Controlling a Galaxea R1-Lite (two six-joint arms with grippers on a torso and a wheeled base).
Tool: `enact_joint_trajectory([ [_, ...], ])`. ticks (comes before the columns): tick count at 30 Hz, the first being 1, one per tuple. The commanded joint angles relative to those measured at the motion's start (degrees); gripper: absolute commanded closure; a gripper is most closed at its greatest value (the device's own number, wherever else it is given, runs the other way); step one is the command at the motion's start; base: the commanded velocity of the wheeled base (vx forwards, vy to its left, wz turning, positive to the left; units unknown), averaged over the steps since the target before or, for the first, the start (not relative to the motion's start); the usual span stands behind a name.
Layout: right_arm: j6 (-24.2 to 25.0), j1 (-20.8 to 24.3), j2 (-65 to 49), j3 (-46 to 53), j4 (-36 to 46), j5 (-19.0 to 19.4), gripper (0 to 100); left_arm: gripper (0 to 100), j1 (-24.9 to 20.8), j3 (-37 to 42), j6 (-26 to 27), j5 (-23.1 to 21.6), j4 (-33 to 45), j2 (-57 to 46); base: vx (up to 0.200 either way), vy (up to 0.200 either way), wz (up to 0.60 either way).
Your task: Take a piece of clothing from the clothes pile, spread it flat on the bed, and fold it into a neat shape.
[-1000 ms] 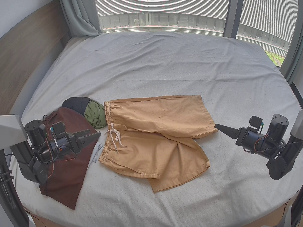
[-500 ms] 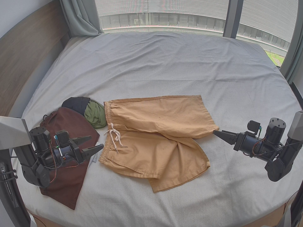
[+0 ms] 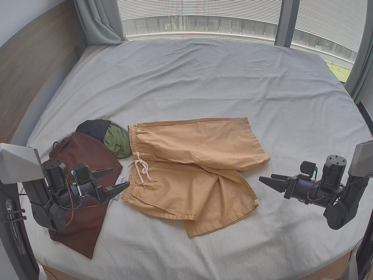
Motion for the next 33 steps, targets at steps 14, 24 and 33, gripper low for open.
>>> enact_joint_trajectory([
  [14,-1.29,0.43,10.35,0.6,-0.06,-0.06,0,0,0.19,-0.31,-0.19,-0.16,-0.12,1.27,0.0,0.0,0.0],
  [24,-1.47,2.19,17.29,-2.47,-0.15,-3.31,0,0,0.28,-0.75,-2.21,-0.33,-0.2,0.83,0.0,0.0,0.0],
  [33,-1.2,3.6,18.44,-3.7,-0.15,-3.93,0,0,0.19,-0.84,-2.21,-0.33,-0.29,0.74,0.0,0.0,0.0],
])
